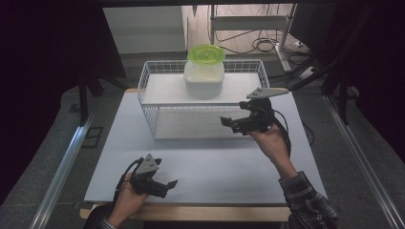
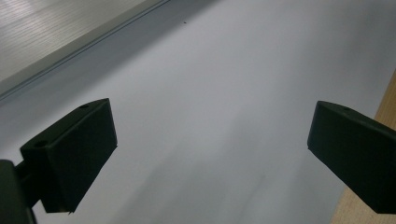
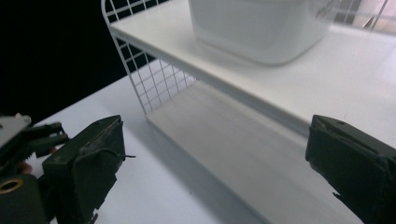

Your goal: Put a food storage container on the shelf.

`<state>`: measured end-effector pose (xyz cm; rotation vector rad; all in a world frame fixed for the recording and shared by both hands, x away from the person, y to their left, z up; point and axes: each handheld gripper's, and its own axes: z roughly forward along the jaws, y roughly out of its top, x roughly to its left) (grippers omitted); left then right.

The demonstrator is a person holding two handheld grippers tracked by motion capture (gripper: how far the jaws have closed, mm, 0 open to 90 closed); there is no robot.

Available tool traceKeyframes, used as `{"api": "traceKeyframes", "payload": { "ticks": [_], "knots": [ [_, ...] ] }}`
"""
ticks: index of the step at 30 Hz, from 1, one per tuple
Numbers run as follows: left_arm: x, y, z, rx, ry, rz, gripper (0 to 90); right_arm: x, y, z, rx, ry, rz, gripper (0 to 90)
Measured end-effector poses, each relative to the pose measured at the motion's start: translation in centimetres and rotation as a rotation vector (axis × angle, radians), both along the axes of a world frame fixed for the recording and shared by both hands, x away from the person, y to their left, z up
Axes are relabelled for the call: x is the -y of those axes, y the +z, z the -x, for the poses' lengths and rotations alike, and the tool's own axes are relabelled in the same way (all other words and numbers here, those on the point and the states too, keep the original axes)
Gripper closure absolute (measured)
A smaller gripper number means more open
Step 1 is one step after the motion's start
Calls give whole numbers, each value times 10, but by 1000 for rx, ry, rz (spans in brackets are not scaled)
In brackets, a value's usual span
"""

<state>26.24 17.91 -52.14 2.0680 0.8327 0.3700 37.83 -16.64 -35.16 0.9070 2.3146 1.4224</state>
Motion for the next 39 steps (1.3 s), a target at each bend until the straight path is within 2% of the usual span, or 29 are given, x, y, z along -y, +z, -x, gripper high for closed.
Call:
{"api": "traceKeyframes", "payload": {
  "ticks": [6, 14, 21, 28, 33, 39],
  "knots": [
    [0, 0, 0, -1, -1, -3, 13, 7, -18, 10, 4, -4, 31, 47],
    [1, -1, 0, -2, -5, -10, 13, 20, -47, 16, -11, -17, 26, 45],
    [1, -1, 0, -1, -10, -15, 13, 33, -76, 22, -18, -59, 51, 47],
    [1, -1, 0, -2, -10, -21, 13, 49, -103, 30, -61, -100, 55, 33],
    [2, -2, 0, -9, -16, -33, 13, 61, -119, 38, -81, -109, 55, 33],
    [4, -4, 0, -10, -26, -44, 13, 71, -136, 49, -99, -125, 105, 33]
  ]
}}
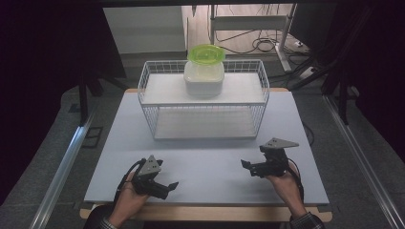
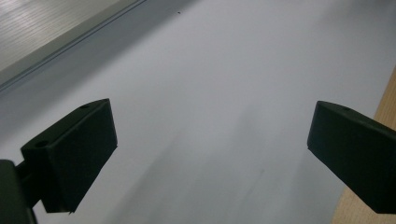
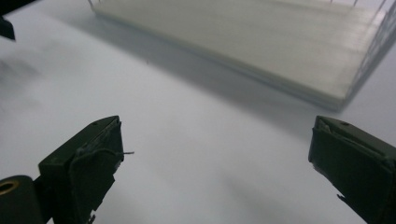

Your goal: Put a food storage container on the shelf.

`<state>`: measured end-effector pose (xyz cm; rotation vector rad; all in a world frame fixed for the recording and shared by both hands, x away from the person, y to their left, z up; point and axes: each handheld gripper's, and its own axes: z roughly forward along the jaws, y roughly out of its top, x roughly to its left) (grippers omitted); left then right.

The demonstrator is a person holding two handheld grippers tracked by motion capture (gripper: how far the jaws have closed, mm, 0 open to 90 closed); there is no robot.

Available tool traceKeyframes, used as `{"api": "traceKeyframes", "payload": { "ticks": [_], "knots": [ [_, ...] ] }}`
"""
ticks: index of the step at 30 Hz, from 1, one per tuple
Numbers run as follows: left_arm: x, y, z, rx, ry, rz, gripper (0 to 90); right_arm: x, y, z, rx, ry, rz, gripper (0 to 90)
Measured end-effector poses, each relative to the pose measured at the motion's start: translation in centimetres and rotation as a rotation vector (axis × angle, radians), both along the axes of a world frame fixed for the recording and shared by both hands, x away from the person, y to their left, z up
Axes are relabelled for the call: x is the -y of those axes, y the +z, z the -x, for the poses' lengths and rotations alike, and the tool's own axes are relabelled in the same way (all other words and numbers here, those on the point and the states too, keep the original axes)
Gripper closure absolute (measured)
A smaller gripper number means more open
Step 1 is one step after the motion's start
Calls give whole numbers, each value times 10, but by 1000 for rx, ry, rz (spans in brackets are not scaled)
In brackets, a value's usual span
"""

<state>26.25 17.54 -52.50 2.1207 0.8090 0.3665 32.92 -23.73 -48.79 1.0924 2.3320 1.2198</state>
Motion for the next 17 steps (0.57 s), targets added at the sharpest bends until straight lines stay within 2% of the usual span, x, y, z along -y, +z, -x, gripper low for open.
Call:
{"api": "traceKeyframes", "payload": {
  "ticks": [7, 12, 17],
  "knots": [
    [-1, -2, -1, -3, 3, -2, 12, 9, -16, 10, -52, -12, 47, 34],
    [-2, -4, -3, -23, 6, 5, 11, 9, -25, 14, -92, -9, 91, 34],
    [-3, -4, -4, -26, 15, 15, 9, 2, -28, 15, -95, 5, 117, 34]
  ]
}}
